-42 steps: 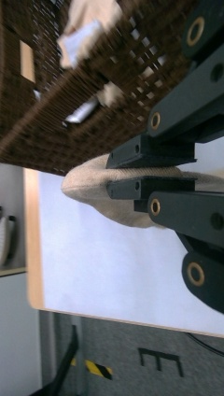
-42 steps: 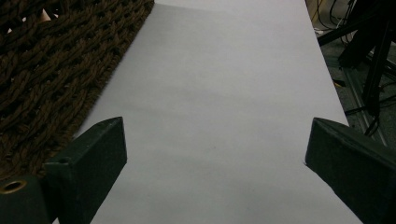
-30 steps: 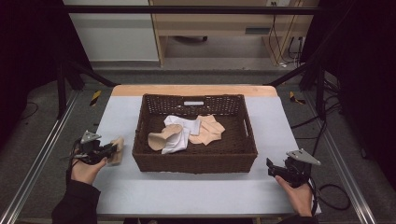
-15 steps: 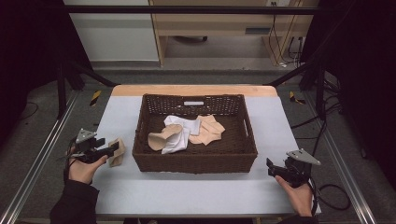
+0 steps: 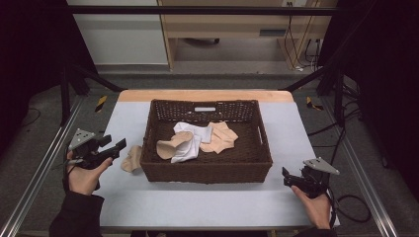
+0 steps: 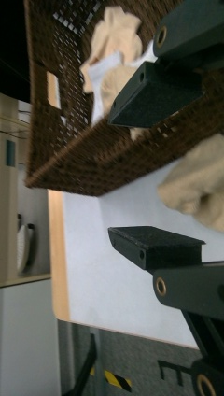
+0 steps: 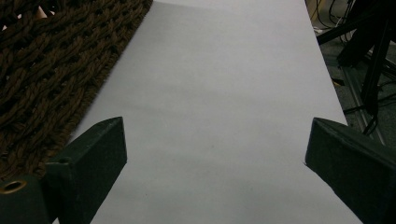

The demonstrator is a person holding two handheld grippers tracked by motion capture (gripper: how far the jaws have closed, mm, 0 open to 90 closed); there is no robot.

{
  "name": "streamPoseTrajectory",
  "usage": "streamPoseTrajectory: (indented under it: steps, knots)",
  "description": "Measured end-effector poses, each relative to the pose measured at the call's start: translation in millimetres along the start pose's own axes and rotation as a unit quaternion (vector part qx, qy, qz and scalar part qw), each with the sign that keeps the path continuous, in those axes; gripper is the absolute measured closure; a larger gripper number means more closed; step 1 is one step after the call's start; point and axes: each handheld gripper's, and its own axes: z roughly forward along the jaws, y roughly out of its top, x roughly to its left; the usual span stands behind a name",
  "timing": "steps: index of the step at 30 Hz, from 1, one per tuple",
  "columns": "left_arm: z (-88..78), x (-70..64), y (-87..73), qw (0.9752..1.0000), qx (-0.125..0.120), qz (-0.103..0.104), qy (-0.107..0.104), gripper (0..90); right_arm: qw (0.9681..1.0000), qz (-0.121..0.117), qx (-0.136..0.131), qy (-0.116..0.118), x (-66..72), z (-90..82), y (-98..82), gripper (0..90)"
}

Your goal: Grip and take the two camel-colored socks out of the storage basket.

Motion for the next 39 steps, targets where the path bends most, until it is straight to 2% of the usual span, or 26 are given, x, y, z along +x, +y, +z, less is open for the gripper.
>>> streamPoseTrajectory:
  steps: [4, 10, 17, 30, 33, 34, 39]
  knots:
    - [-4.1, -14.1, 10.4, 0.9997, -0.018, 0.008, -0.014, 40.7, 1.0000, 0.002, -0.001, 0.000, -0.5, -0.1, 0.0, 5.7]
    - [-6.9, -37.1, 22.4, 0.9986, -0.031, 0.019, -0.039, 42.0, 1.0000, 0.000, 0.001, -0.001, 0.0, 0.7, 0.0, 5.7]
    - [3.2, -59.5, 34.9, 0.9968, -0.038, 0.032, -0.063, 43.1, 1.0000, 0.001, 0.001, -0.003, -0.6, 0.8, 0.0, 5.7]
    - [37.0, -90.2, 55.9, 0.9959, -0.031, 0.046, -0.072, 44.6, 1.0000, 0.002, 0.004, -0.003, -0.6, 1.8, 0.0, 5.7]
    - [46.5, -96.7, 59.8, 0.9956, -0.031, 0.060, -0.065, 45.5, 1.0000, 0.001, 0.003, -0.003, -0.8, 1.8, 0.1, 5.7]
    - [46.5, -96.7, 59.8, 0.9956, -0.031, 0.060, -0.065, 46.0, 1.0000, 0.001, 0.003, -0.003, -0.8, 1.8, 0.1, 5.7]
    - [67.3, -105.8, 62.1, 0.9955, -0.020, 0.068, -0.063, 47.1, 1.0000, 0.002, 0.003, -0.002, -1.0, 1.8, 0.3, 5.7]
